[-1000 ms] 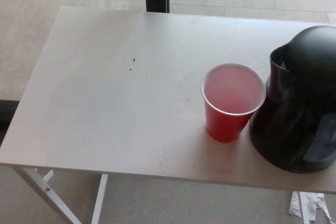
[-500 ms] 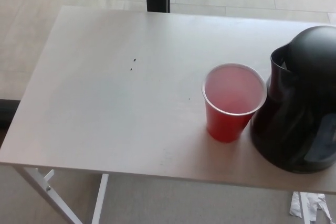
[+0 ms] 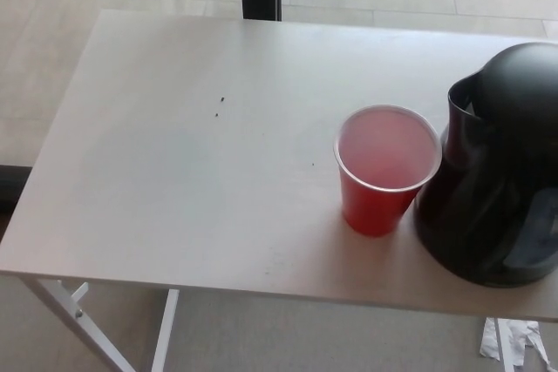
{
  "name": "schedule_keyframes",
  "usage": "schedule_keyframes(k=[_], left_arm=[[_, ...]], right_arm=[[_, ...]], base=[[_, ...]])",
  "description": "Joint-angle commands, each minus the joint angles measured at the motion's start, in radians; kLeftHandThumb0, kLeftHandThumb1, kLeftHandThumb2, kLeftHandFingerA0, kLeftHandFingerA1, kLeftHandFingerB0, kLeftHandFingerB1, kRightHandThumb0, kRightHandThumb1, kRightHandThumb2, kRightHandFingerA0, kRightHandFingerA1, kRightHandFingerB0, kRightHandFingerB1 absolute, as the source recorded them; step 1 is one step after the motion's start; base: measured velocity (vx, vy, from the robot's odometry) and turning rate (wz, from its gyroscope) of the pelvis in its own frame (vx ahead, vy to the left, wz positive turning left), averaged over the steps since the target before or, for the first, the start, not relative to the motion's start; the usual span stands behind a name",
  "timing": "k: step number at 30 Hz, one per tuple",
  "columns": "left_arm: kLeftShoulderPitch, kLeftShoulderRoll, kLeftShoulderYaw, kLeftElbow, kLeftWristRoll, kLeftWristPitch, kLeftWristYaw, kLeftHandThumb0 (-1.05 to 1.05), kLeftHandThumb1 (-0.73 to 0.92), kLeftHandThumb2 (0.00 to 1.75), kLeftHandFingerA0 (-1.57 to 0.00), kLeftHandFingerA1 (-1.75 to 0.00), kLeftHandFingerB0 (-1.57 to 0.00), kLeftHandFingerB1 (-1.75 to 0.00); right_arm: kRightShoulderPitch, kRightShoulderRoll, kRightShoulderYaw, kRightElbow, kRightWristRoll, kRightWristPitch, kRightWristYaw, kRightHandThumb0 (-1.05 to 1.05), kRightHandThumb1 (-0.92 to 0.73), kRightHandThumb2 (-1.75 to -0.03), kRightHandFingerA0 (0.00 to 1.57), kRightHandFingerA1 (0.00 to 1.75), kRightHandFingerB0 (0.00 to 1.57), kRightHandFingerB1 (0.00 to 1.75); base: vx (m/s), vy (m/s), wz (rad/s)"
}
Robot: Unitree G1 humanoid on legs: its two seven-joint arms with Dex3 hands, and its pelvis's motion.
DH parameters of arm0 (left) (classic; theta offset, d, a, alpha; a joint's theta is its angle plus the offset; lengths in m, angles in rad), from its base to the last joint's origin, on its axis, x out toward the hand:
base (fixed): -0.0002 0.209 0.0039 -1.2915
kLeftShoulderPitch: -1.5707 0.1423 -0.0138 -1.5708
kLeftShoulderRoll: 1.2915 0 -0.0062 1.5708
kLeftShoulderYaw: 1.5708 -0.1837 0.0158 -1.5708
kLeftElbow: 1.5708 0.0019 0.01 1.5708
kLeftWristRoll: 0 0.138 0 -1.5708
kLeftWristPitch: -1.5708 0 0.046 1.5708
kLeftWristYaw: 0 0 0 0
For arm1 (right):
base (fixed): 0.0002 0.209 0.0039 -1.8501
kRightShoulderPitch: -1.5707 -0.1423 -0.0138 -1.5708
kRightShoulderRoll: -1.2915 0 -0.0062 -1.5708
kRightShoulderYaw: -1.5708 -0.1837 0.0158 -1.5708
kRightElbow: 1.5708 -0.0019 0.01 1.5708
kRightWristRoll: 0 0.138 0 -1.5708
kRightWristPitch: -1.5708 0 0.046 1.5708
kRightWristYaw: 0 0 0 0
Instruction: The robot uses its right hand to lift up a kettle kept on the middle of the desk by its handle and tilt it into a glass kept next to it to pour out water
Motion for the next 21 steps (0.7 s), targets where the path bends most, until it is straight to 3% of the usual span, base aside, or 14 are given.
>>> schedule_keyframes(k=[1, 2, 3, 4, 5, 6, 7, 8, 10, 11, 18, 20, 21], left_arm=[[0.002, 0.017, -0.01, 0.007, 0.003, -0.026, 0.016, -1.05, 0.42, 1.21, -0.6, -0.64, -0.29, -1.12], [0.003, 0.017, -0.007, 0.006, -0.004, -0.026, 0.005, -1.05, 0.56, 0.9, -0.57, -0.67, -0.29, -1.16], [0.001, 0.017, -0.007, 0.008, -0.004, -0.026, 0.004, -1.05, 0.56, 0.9, -0.57, -0.66, -0.29, -1.15], [0.0, 0.017, -0.008, 0.009, -0.004, -0.026, 0.005, -1.05, 0.56, 0.9, -0.57, -0.66, -0.29, -1.15], [-0.002, 0.019, -0.01, 0.014, 0.001, -0.03, 0.015, -1.05, 0.41, 1.21, -0.6, -0.64, -0.32, -1.13], [-0.002, 0.02, -0.013, 0.015, 0.004, -0.032, 0.014, -1.05, 0.41, 1.21, -0.6, -0.64, -0.32, -1.13], [-0.001, 0.023, -0.023, 0.015, 0.015, -0.035, 0.02, -1.05, 0.58, 0.92, -0.58, -0.64, -0.3, -1.11], [-0.003, 0.023, -0.017, 0.015, 0.007, -0.027, 0.016, -1.05, 0.39, 1.2, -0.63, -0.66, -0.31, -1.14], [-0.005, 0.022, -0.015, 0.017, 0.002, -0.021, 0.013, -1.05, 0.4, 1.2, -0.6, -0.65, -0.31, -1.13], [-0.003, 0.021, -0.017, 0.016, 0.004, -0.027, 0.011, -1.05, 0.4, 1.21, -0.61, -0.65, -0.34, -1.13], [0.002, 0.027, -0.026, 0.007, 0.007, -0.02, 0.023, -1.05, 0.42, 1.23, -0.61, -0.65, -0.3, -1.14], [0.002, 0.027, -0.013, 0.006, -0.01, -0.009, 0.012, -1.05, 0.4, 1.22, -0.61, -0.67, -0.32, -1.14], [0.003, 0.029, -0.017, 0.005, -0.004, -0.01, 0.019, -1.05, 0.57, 0.94, -0.62, -0.66, -0.34, -1.13]], right_arm=[[-0.012, 0.052, -0.016, 0.001, -0.02, -0.034, -0.069, -0.28, -0.75, -0.62, 1.09, 0.85, 0.48, 0.36], [-0.012, 0.061, -0.02, -0.004, -0.013, -0.04, -0.065, -0.24, -0.78, -0.63, 1.08, 1.1, 0.51, 0.38], [-0.011, 0.063, -0.02, -0.001, -0.01, -0.068, -0.052, -0.17, -0.8, -0.65, 1.01, 1.37, 0.6, 0.43], [-0.011, 0.063, -0.02, 0.0, -0.01, -0.08, -0.046, -0.17, -0.8, -0.65, 1.01, 1.37, 0.6, 0.43], [-0.003, 0.06, -0.006, 0.008, -0.029, -0.159, -0.043, -0.1, -0.59, -1.08, 1.17, 1.34, 0.84, 0.76], [-0.002, 0.06, -0.004, 0.011, -0.031, -0.184, -0.039, -0.1, -0.59, -1.08, 1.17, 1.34, 0.84, 0.76], [0.005, 0.06, 0.009, 0.02, -0.052, -0.249, -0.048, -0.03, -0.54, -1.15, 0.99, 1.52, 1.05, 0.97], [0.007, 0.06, 0.013, 0.021, -0.059, -0.264, -0.053, -0.02, -0.54, -1.21, 0.96, 1.52, 1.0, 1.21], [0.02, 0.078, 0.013, 0.022, -0.07, -0.311, -0.086, -0.05, -0.52, -1.24, 0.89, 1.68, 0.83, 1.52], [0.024, 0.086, 0.01, 0.023, -0.069, -0.328, -0.096, -0.07, -0.51, -1.25, 0.86, 1.74, 0.79, 1.59], [0.03, 0.092, 0.016, 0.033, -0.143, -0.417, -0.21, -0.12, -0.58, -1.05, 0.83, 1.75, 0.73, 1.58], [0.023, 0.101, 0.005, 0.039, -0.126, -0.437, -0.215, -0.1, -0.59, -1.11, 0.84, 1.75, 0.77, 1.56], [0.022, 0.1, 0.006, 0.046, -0.131, -0.457, -0.224, -0.12, -0.58, -1.13, 0.85, 1.75, 0.77, 1.59]], base=[[0.0, 0.0, 0.0], [0.0, 0.0, 0.0], [0.0, 0.0, 0.0], [0.0, 0.0, 0.0], [0.0, 0.0, 0.0], [0.0, 0.0, 0.0], [0.0, 0.0, 0.0], [0.0, 0.0, 0.0], [0.0, 0.0, 0.0], [0.0, 0.0, 0.0], [0.0, 0.0, 0.0], [0.0, 0.0, 0.0], [0.0, 0.0, 0.0]])
